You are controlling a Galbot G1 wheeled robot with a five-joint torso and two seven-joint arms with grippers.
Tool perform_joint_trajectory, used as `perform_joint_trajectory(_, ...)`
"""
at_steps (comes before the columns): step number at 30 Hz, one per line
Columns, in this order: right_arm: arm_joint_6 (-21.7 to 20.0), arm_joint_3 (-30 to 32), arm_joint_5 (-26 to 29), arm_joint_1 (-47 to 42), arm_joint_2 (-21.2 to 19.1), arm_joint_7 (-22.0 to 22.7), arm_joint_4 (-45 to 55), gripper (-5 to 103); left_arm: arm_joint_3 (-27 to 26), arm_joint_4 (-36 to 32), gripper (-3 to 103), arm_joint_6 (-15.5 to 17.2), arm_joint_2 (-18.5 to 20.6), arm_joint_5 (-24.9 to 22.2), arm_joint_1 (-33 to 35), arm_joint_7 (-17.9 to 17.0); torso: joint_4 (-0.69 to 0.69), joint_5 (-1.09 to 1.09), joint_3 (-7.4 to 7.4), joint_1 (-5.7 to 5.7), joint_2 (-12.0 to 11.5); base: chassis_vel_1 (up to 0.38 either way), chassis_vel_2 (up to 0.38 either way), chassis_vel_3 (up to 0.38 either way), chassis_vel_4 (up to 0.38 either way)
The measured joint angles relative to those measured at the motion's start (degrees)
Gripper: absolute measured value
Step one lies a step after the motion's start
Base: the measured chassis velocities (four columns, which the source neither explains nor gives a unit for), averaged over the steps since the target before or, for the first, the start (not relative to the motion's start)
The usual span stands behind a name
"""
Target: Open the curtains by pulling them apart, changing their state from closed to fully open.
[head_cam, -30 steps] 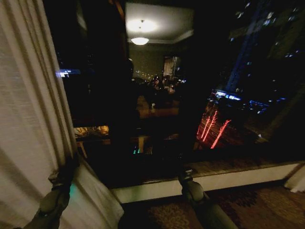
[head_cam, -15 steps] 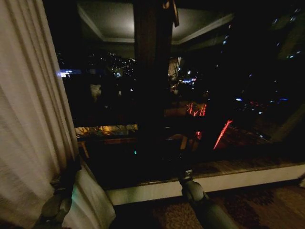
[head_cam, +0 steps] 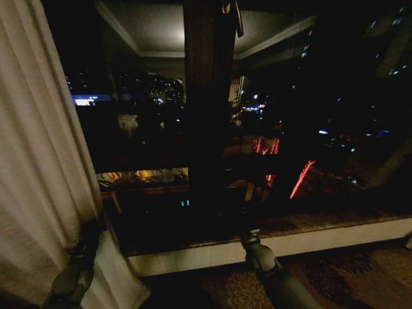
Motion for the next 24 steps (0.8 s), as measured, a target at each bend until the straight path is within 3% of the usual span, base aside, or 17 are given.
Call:
perform_joint_trajectory(14, 0.0, 0.0, 0.0, 0.0, 0.0, 0.0, 0.0, 100, -0.8, -0.9, 0, -0.5, -0.1, 0.1, 1.3, 0.1, -0.01, -0.01, -0.01, -0.02, 0.0, 0.023, 0.019, -0.017, -0.03)
perform_joint_trajectory(24, 0.0, 0.0, 0.0, 0.0, 0.0, 0.0, 0.0, 100, -1.5, -1.6, 0, -0.8, -0.4, 0.2, 1.9, 0.1, 0.01, -0.01, -0.01, -0.03, 0.0, 0.182, 0.197, -0.177, -0.188)
